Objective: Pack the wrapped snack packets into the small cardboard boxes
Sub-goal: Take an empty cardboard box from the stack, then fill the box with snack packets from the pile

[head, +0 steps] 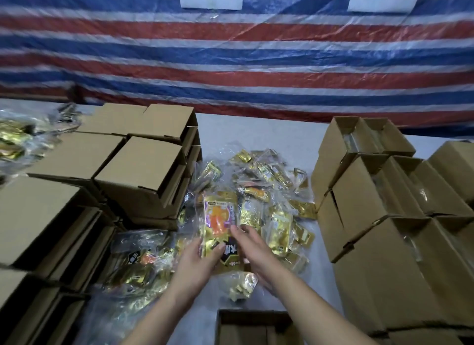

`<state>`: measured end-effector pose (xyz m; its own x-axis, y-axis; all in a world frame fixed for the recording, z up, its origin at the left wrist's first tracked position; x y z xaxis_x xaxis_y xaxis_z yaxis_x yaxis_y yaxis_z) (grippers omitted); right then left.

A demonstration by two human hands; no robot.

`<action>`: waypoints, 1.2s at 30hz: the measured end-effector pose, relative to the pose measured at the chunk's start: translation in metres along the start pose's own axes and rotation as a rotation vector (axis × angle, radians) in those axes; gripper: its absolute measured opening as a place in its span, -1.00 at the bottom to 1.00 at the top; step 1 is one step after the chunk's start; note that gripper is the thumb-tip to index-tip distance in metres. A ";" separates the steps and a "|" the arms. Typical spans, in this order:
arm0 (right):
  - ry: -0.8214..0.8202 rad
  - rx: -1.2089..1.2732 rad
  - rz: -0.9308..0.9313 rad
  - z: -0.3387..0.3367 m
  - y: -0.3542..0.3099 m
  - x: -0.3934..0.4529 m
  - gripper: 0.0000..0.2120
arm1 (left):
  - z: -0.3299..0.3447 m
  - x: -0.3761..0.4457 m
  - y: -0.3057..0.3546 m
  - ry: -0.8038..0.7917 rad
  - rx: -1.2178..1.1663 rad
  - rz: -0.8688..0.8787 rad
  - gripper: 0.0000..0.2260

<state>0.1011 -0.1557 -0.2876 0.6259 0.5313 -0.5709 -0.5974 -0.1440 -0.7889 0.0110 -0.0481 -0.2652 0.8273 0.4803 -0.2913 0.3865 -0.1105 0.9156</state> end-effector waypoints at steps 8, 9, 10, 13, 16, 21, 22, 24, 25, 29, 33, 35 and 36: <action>-0.344 0.630 -0.010 -0.016 -0.062 -0.046 -0.23 | 0.058 -0.022 0.072 -0.390 -0.289 0.043 -0.68; -0.370 0.651 -0.016 -0.019 -0.065 -0.050 -0.27 | 0.066 -0.026 0.078 -0.445 -0.303 0.048 -0.68; -0.383 0.666 -0.032 -0.023 -0.067 -0.054 -0.33 | 0.071 -0.029 0.085 -0.480 -0.296 0.056 -0.68; -0.385 0.690 -0.135 -0.035 -0.074 -0.066 -0.47 | 0.079 -0.032 0.100 -0.497 -0.124 0.089 -0.74; -0.403 0.696 -0.221 -0.039 -0.083 -0.077 -0.60 | 0.080 -0.033 0.110 -0.460 0.073 0.135 -0.75; -0.150 0.618 -0.347 -0.069 -0.086 -0.078 -0.75 | 0.063 -0.037 0.084 -0.328 0.321 0.184 -0.76; -0.092 0.556 -0.361 -0.077 -0.085 -0.079 -0.70 | 0.056 -0.035 0.069 -0.298 0.387 0.173 -0.75; -0.006 0.383 -0.346 -0.087 -0.077 -0.081 -0.47 | 0.046 -0.030 0.031 -0.283 0.592 0.156 -0.75; 0.032 0.246 -0.330 -0.091 -0.069 -0.082 -0.32 | 0.044 -0.028 0.010 -0.302 0.697 0.139 -0.74; -0.160 -0.372 -0.340 -0.056 -0.021 -0.086 -0.23 | 0.048 -0.027 -0.077 -0.431 0.850 0.050 -0.59; -0.434 -0.827 -0.225 -0.028 0.045 -0.082 -0.65 | 0.056 -0.031 -0.121 -0.492 0.624 -0.021 -0.78; -0.494 -0.970 -0.162 -0.026 0.068 -0.076 -0.75 | 0.055 -0.030 -0.130 -0.455 0.512 -0.047 -0.76; -0.514 -1.029 -0.119 -0.026 0.080 -0.072 -0.81 | 0.055 -0.030 -0.132 -0.445 0.496 -0.045 -0.74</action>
<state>0.0214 -0.2273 -0.3153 0.2320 0.8302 -0.5069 0.2909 -0.5565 -0.7783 -0.0424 -0.0957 -0.3930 0.8541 0.1007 -0.5102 0.4784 -0.5370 0.6948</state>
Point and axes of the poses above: each hand's wrist, its own x-axis towards the middle knuckle, its own z-axis out of the palm, y = z × x, the point moved 7 cm from there along x, towards the middle knuckle, and after that the axes turned 14 degrees about x, right-handed, at the moved point
